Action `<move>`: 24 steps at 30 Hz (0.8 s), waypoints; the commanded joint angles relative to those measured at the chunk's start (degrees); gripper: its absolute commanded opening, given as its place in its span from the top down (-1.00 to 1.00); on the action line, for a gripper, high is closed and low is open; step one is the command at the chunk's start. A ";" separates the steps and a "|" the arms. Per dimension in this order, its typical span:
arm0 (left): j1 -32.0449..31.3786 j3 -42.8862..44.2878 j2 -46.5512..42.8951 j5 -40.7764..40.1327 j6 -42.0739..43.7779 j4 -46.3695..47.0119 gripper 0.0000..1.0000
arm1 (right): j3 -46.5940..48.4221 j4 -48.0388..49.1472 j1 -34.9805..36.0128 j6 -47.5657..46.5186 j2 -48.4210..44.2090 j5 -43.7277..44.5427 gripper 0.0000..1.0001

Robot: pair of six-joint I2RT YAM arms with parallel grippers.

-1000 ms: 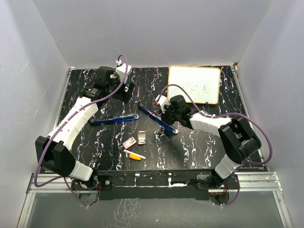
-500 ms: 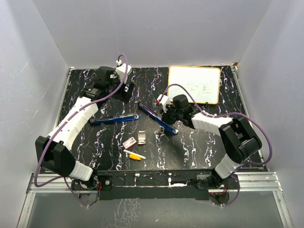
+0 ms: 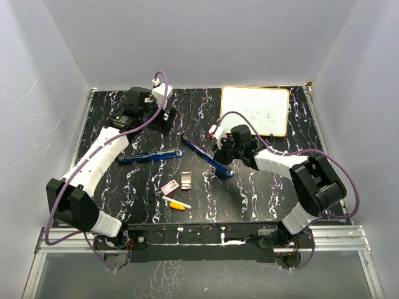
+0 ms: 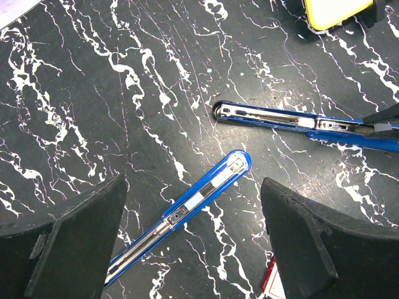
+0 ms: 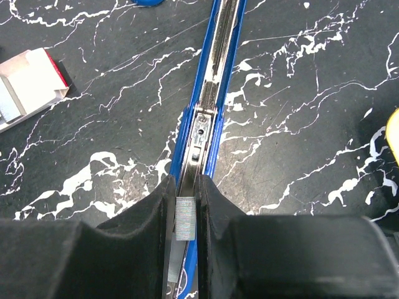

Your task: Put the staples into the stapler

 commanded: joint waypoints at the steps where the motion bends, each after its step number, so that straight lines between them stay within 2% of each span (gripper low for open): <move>1: 0.48 1.15 -3.19 0.78 0.52 -0.58 -0.74 | -0.76 4.05 -0.14 -0.74 -2.57 -2.31 0.79; 16: 0.49 1.06 -3.22 0.79 0.51 -0.51 -0.73 | -2.51 9.07 -0.16 0.33 -2.67 -2.66 0.79; 24: 0.49 1.14 -2.85 0.79 0.48 -0.45 -0.74 | -2.24 10.29 -0.14 4.23 -1.62 -0.55 0.79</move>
